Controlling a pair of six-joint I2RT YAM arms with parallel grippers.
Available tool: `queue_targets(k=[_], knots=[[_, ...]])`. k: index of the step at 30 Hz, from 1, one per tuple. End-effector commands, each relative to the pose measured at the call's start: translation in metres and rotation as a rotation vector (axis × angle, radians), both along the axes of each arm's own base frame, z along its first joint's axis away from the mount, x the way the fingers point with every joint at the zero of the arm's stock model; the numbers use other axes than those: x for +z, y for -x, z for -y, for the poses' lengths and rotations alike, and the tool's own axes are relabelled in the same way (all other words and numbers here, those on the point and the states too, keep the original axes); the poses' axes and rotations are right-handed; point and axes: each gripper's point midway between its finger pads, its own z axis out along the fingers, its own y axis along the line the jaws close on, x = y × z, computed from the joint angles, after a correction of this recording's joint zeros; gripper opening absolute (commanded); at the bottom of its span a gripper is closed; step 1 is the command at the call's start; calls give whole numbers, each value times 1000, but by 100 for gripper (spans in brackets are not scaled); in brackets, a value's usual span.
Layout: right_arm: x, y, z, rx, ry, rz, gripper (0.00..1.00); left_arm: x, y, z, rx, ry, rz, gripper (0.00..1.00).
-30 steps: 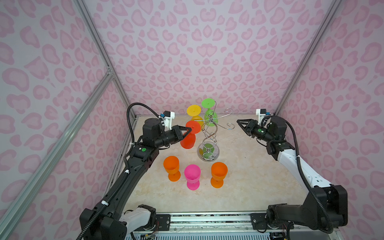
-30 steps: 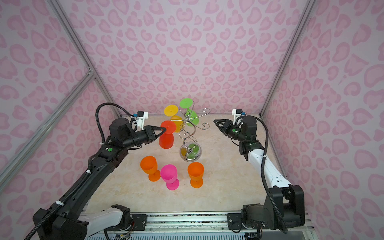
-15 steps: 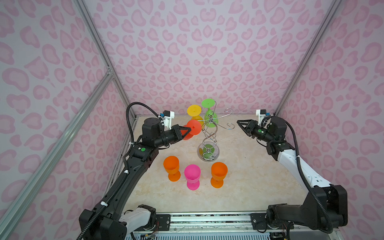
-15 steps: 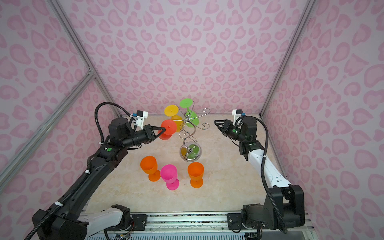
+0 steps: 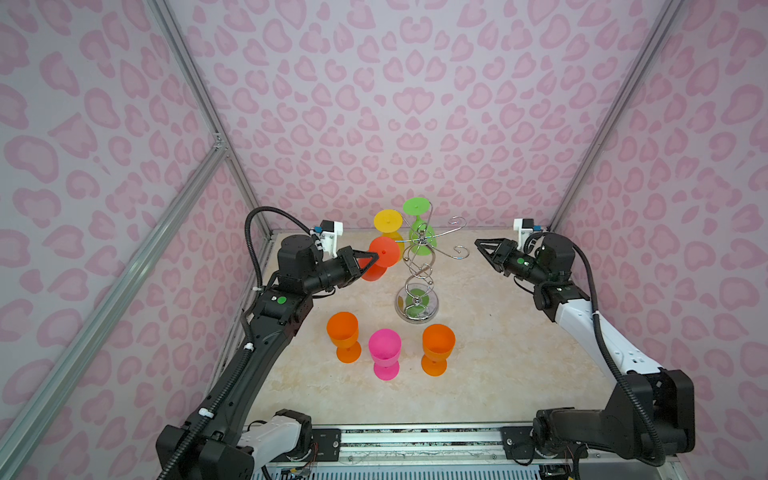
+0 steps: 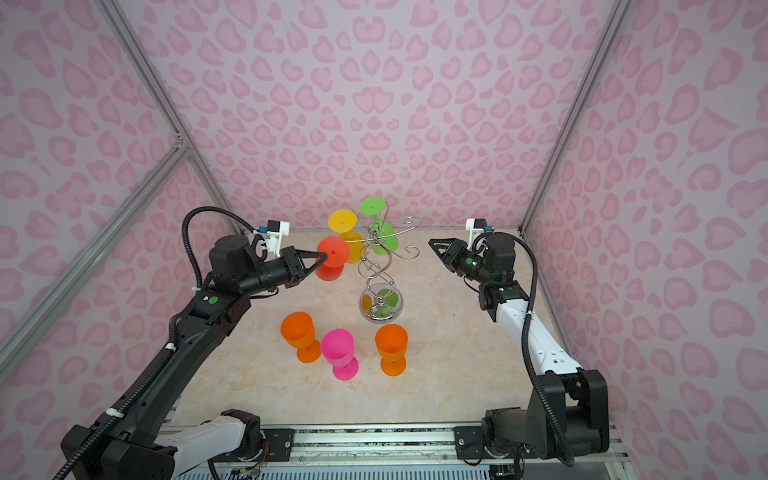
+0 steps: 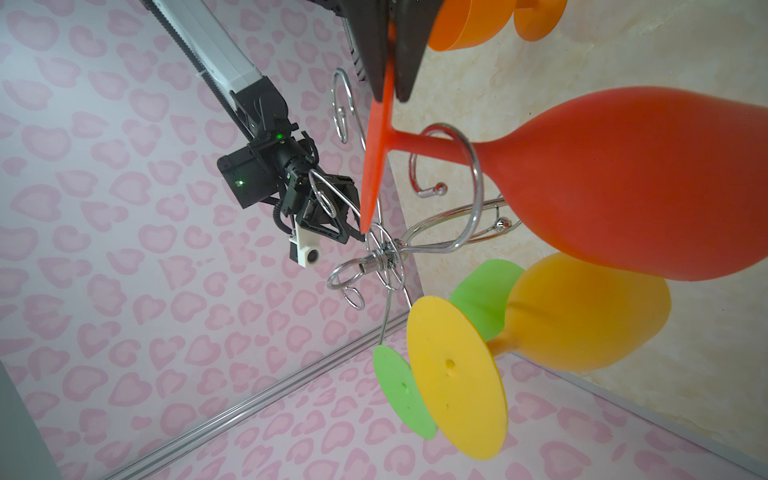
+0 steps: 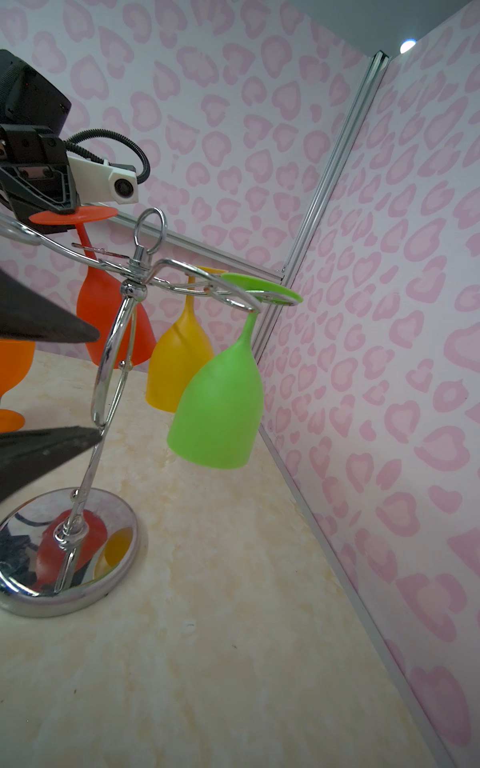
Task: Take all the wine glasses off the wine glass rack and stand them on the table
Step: 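Close the left gripper on the red glass's base on the rack, then lift the red glass up and off the rack with the left gripper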
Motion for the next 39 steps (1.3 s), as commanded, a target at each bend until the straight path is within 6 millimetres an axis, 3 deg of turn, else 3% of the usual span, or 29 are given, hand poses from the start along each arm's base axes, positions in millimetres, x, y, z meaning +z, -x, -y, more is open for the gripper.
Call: queue_targets(k=[1,27,39], knots=[[4,0,0,5,-3,24,35,20,1,3,-28,63,47,2],[2,-1,10,-12,-10,24,35,11,-29,0,-19,90,-14,2],[-2,-2,11,-14,-26,17,35,18,-23,14,-86,90,5,2]])
